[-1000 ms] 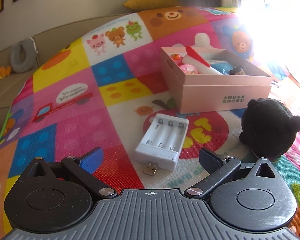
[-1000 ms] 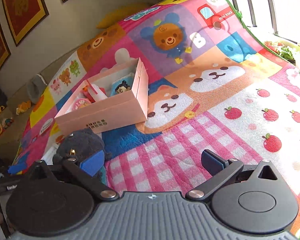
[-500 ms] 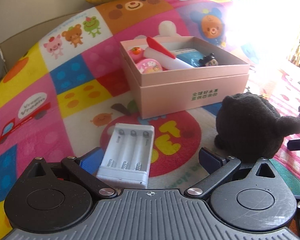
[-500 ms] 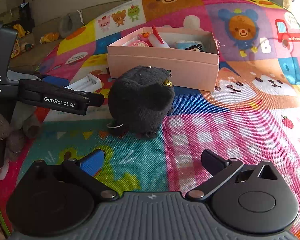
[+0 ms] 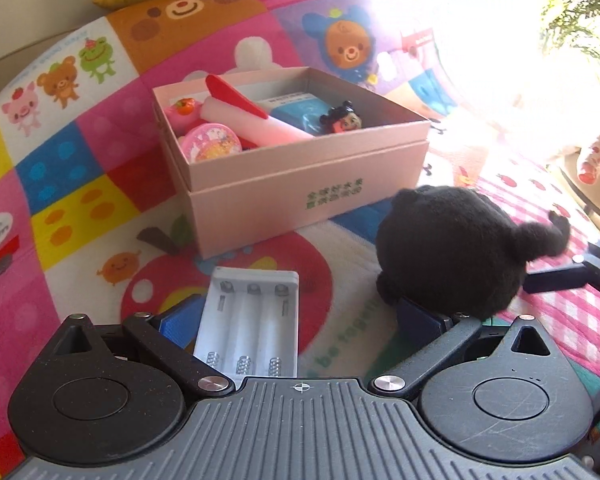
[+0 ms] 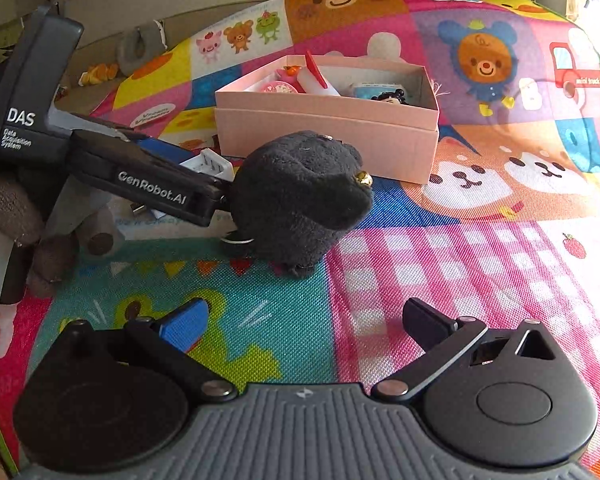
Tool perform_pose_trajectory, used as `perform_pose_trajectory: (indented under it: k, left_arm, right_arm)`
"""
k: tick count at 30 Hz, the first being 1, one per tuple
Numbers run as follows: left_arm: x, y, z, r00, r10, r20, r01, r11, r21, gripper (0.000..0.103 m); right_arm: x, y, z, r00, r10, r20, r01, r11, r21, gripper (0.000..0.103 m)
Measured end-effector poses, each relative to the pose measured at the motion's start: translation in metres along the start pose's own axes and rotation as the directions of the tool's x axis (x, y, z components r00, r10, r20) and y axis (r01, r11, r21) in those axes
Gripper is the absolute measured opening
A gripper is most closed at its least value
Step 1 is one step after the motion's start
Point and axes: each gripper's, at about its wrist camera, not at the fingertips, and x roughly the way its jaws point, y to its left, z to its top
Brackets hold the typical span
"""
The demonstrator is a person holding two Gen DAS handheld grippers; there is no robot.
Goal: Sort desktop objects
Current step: 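Grasp the white battery charger with the left gripper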
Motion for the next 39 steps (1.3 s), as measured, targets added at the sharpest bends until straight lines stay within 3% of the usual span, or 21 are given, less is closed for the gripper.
perform_pose_trajectory:
  k: [2, 5, 13, 16, 19, 20, 21, 22, 26, 28, 32, 35, 39]
  left_arm:
    - [-0.005, -0.010, -0.005, 1.000, -0.007, -0.002, 0.007, 0.999, 0.053, 0.103]
    - [-0.007, -0.017, -0.007, 0.999, 0.052, -0.013, -0.050, 0.994, 0.099, 0.103]
    - [-0.036, 0.006, -0.024, 0.984, 0.175, -0.025, -0.172, 0.980, 0.102, 0.103]
    - [-0.045, 0.028, -0.028, 0.955, 0.296, -0.028, -0.293, 0.954, 0.069, 0.103]
    - [-0.051, 0.049, -0.029, 0.892, 0.451, -0.034, -0.450, 0.893, 0.033, 0.103]
    - [-0.053, 0.055, -0.030, 0.875, 0.483, -0.035, -0.482, 0.876, 0.019, 0.103]
    - [-0.056, 0.060, -0.030, 0.870, 0.492, -0.036, -0.492, 0.871, -0.004, 0.103]
    - [-0.059, 0.064, -0.031, 0.877, 0.479, -0.038, -0.480, 0.876, -0.032, 0.103]
    - [-0.068, 0.057, -0.035, 0.956, 0.294, 0.002, -0.292, 0.951, -0.102, 0.103]
    - [-0.065, 0.044, -0.036, 0.976, 0.217, 0.024, -0.215, 0.973, -0.085, 0.103]
    - [-0.049, 0.023, -0.033, 0.981, 0.187, 0.041, -0.185, 0.982, -0.043, 0.103]
    - [-0.037, 0.021, -0.029, 0.974, 0.222, 0.040, -0.219, 0.973, -0.071, 0.103]
    - [-0.027, 0.025, -0.020, 0.975, 0.220, 0.029, -0.214, 0.966, -0.144, 0.103]
  right_arm:
    - [0.000, 0.000, 0.000, 1.000, 0.001, 0.001, -0.001, 1.000, 0.002, 0.103]
    - [-0.001, 0.000, 0.000, 1.000, -0.002, 0.000, 0.002, 1.000, -0.002, 0.103]
    - [-0.001, 0.001, -0.001, 1.000, -0.004, -0.004, 0.004, 1.000, -0.005, 0.103]
    - [-0.001, 0.002, 0.000, 1.000, -0.006, -0.011, 0.006, 1.000, -0.007, 0.103]
    - [-0.001, 0.003, 0.000, 1.000, -0.008, -0.013, 0.008, 1.000, -0.008, 0.103]
    - [-0.001, 0.003, 0.000, 1.000, -0.008, -0.012, 0.008, 1.000, -0.009, 0.103]
    - [-0.001, 0.003, -0.001, 1.000, -0.007, -0.012, 0.007, 1.000, -0.009, 0.103]
    - [0.000, 0.003, -0.001, 1.000, -0.006, -0.011, 0.006, 1.000, -0.009, 0.103]
    - [-0.001, 0.003, -0.001, 1.000, -0.009, -0.010, 0.008, 1.000, -0.013, 0.103]
    - [-0.001, 0.003, -0.001, 1.000, -0.009, -0.010, 0.009, 1.000, -0.013, 0.103]
    - [-0.001, 0.002, -0.001, 1.000, -0.007, -0.009, 0.007, 1.000, -0.009, 0.103]
    - [-0.001, 0.002, 0.000, 1.000, -0.007, -0.009, 0.007, 1.000, -0.011, 0.103]
    - [-0.001, 0.002, -0.001, 1.000, -0.010, -0.010, 0.010, 1.000, -0.015, 0.103]
